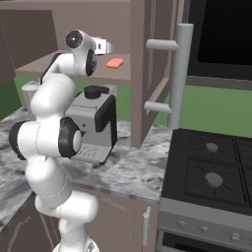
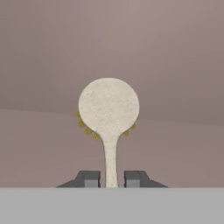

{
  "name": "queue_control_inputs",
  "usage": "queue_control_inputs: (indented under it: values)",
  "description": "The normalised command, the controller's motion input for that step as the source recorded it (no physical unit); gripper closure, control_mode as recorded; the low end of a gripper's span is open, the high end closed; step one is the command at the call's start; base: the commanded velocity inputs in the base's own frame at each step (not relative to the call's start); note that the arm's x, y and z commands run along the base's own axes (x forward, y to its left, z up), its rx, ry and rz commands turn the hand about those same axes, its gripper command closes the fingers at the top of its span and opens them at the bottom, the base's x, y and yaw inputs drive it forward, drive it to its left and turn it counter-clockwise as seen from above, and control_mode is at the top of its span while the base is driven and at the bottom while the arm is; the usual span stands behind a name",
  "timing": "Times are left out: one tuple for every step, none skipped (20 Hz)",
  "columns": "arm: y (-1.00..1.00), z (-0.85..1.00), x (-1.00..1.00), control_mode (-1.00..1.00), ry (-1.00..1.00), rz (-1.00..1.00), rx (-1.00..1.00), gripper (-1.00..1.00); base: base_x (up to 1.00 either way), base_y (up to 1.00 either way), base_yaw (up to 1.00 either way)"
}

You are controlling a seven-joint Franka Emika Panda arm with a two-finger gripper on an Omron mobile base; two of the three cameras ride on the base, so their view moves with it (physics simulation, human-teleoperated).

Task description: Pick up the dish brush and bar soap from the sink, and place them back in the cabinet, and close the cabinet doors.

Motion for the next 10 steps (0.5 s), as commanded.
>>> queue_control_inputs:
  values:
    - [0.03,-0.27,0.22,-1.0,0.01,0.0,0.0,1.0,0.0,0.0,0.0]
    - [0.01,-0.29,0.2,-1.0,0.0,0.0,0.0,1.0,0.0,0.0,0.0]
    - [0.01,-0.31,0.2,-1.0,0.0,0.0,0.0,1.0,0.0,0.0,0.0]
    - [0.0,-0.26,0.19,-1.0,0.0,0.0,0.0,1.0,0.0,0.0,0.0]
    - [0.0,-0.19,0.16,-1.0,0.0,0.0,0.0,1.0,0.0,0.0,0.0]
    - [0.0,-0.09,0.12,-1.0,0.0,0.0,0.0,1.0,0.0,0.0,0.0]
    - [0.0,0.0,0.03,-1.0,0.01,0.0,0.0,1.0,0.0,0.0,0.0]
    - [0.0,0.0,0.01,-1.0,0.03,0.0,0.0,1.0,0.0,0.0,0.0]
    - [0.0,0.0,0.0,-1.0,0.02,0.0,0.0,1.0,0.0,0.0,0.0]
    - [0.0,0.0,0.0,-1.0,0.0,0.0,0.0,1.0,0.0,0.0,0.0]
